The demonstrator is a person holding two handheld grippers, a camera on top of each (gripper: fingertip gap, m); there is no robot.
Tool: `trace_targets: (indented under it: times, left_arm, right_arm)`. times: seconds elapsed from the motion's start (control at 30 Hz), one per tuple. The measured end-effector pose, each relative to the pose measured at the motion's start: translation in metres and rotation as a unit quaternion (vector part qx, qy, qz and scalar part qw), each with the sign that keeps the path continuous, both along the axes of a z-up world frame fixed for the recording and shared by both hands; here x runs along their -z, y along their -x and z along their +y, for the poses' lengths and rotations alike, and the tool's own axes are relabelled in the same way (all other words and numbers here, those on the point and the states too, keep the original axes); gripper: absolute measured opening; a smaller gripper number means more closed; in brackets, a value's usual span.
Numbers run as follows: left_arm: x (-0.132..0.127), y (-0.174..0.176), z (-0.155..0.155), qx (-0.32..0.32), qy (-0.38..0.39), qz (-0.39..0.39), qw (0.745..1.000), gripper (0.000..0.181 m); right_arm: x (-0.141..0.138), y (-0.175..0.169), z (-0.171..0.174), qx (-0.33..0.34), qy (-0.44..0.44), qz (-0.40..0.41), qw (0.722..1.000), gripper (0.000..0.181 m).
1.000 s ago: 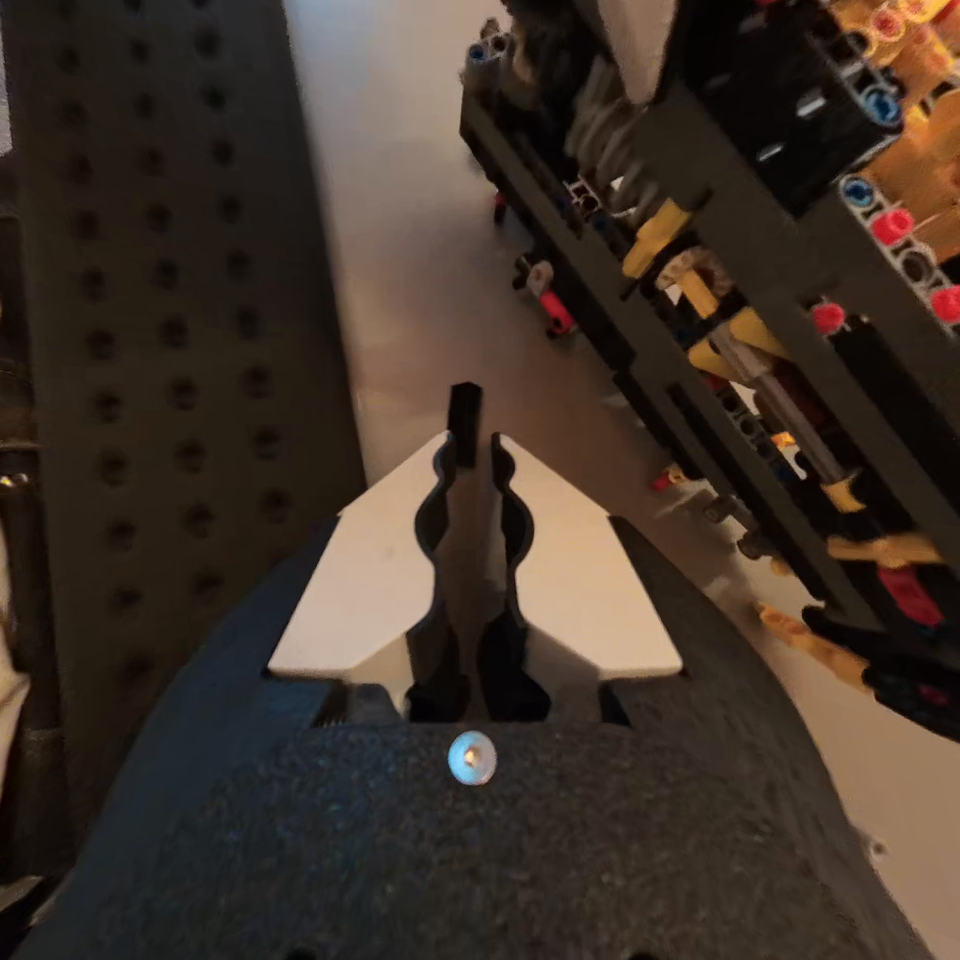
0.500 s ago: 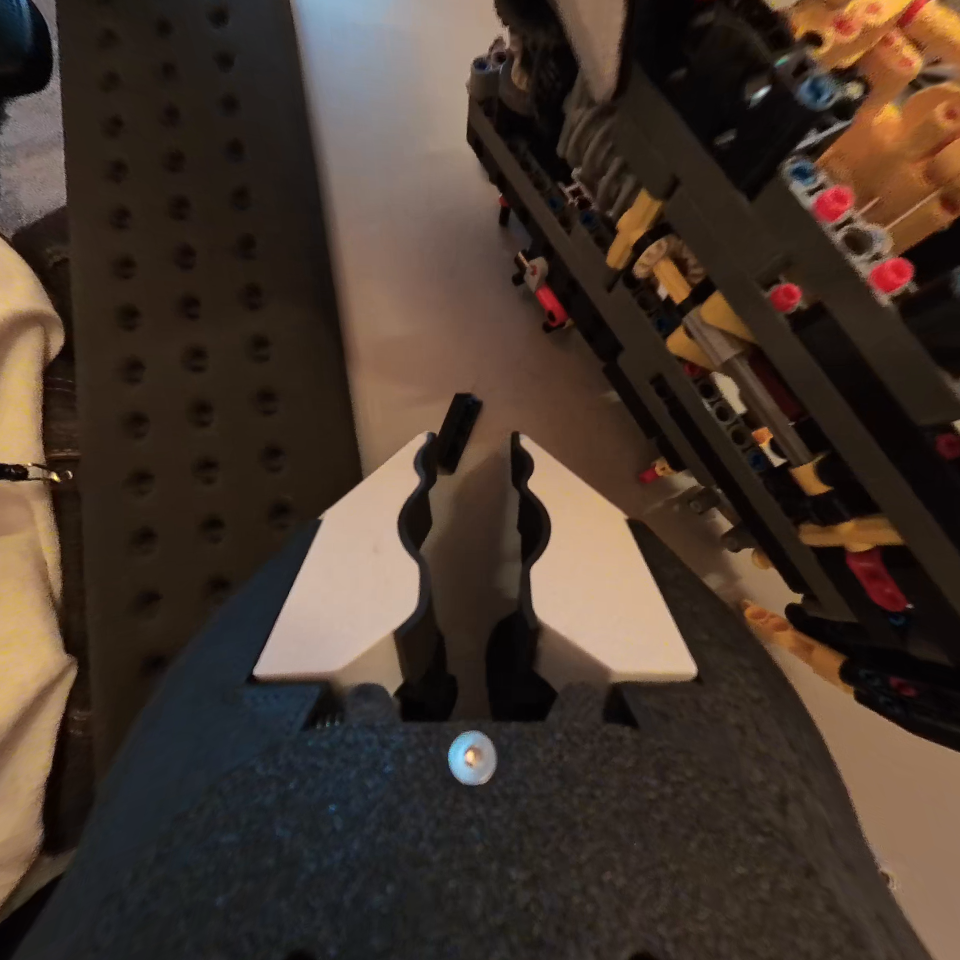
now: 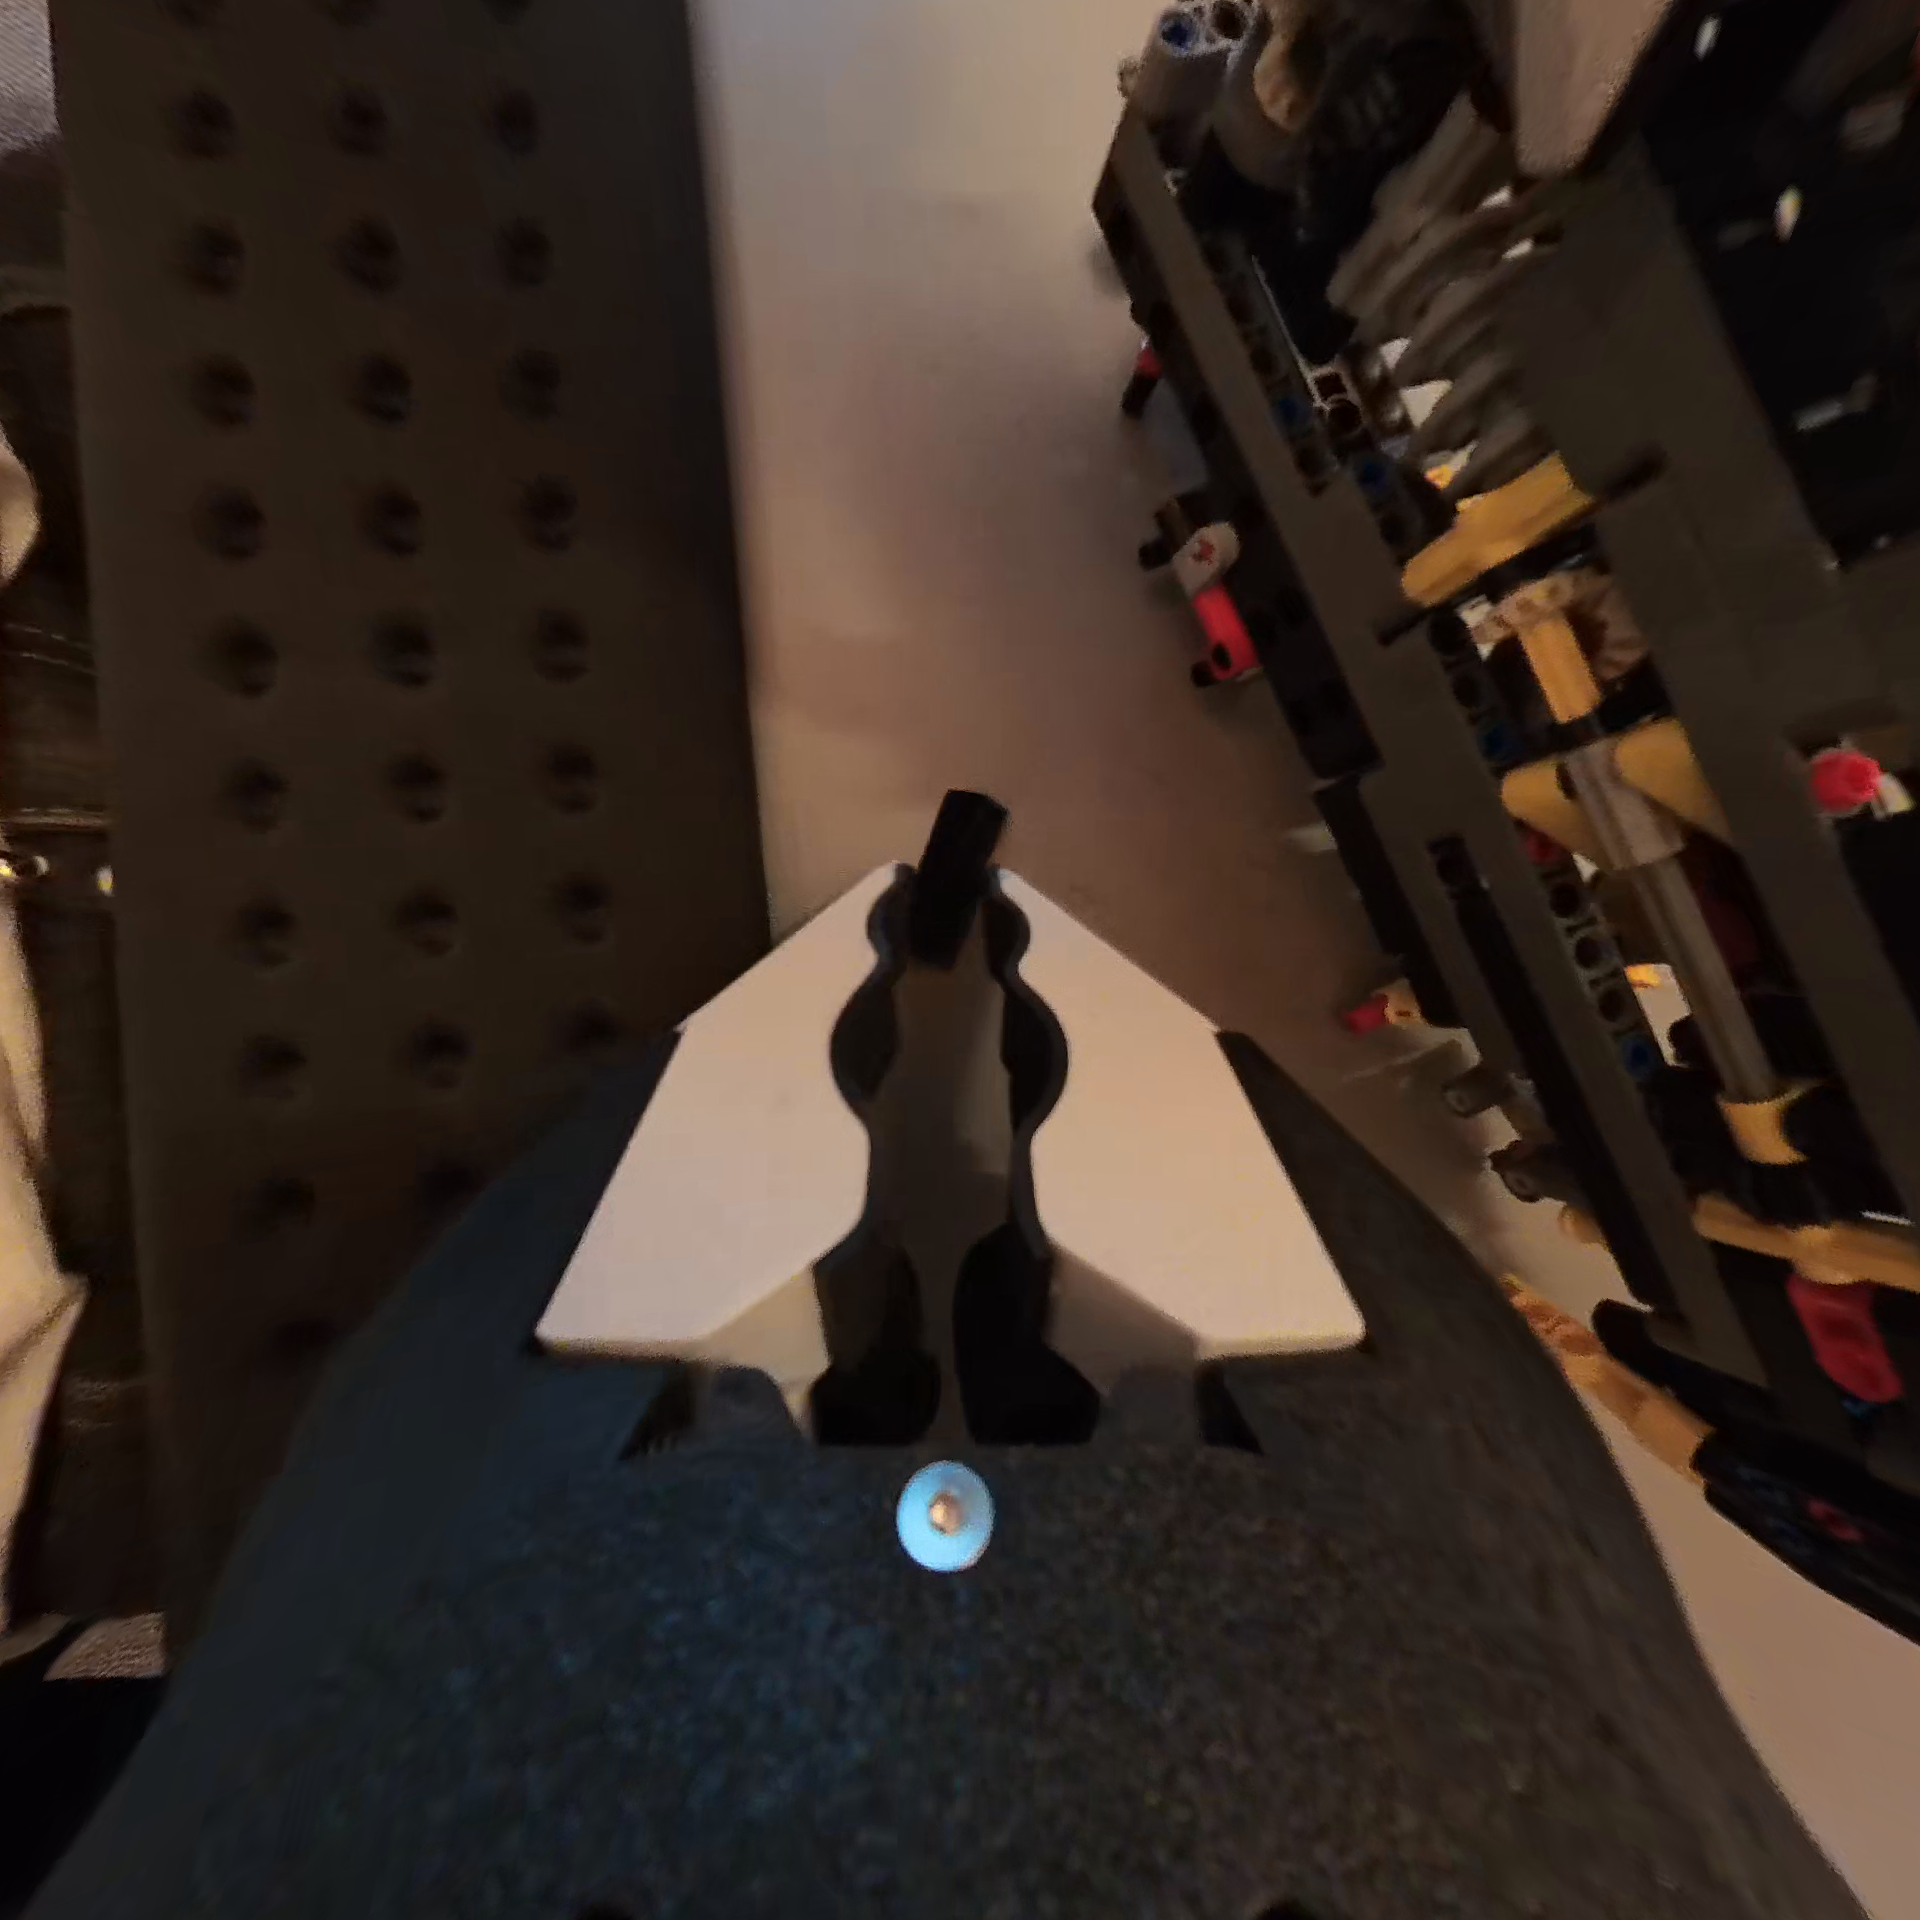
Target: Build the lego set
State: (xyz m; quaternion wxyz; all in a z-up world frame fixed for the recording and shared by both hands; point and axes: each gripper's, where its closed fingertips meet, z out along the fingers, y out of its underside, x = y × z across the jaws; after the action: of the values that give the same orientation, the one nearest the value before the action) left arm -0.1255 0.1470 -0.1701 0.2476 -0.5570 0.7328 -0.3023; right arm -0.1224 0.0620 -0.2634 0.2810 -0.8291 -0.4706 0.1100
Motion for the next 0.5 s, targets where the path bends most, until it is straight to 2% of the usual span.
trace_targets:
  times: [0.13,0.3,0.5]
  left_arm:
    - [-0.001,0.003,0.0,0.0,0.006,-0.002,1.0,0.055]
    - [-0.011,0.01,-0.001,-0.007,0.023,-0.021,1.0,0.056]
    - [-0.034,0.026,-0.006,-0.024,0.034,-0.073,0.996,0.055]
  right_arm:
    - [-0.001,0.0,0.0,-0.003,-0.028,-0.012,1.0,0.01]
    - [-0.008,-0.005,0.003,0.015,-0.071,0.009,0.997,0.008]
    - [-0.035,-0.008,0.007,0.091,-0.046,0.171,0.98,0.007]
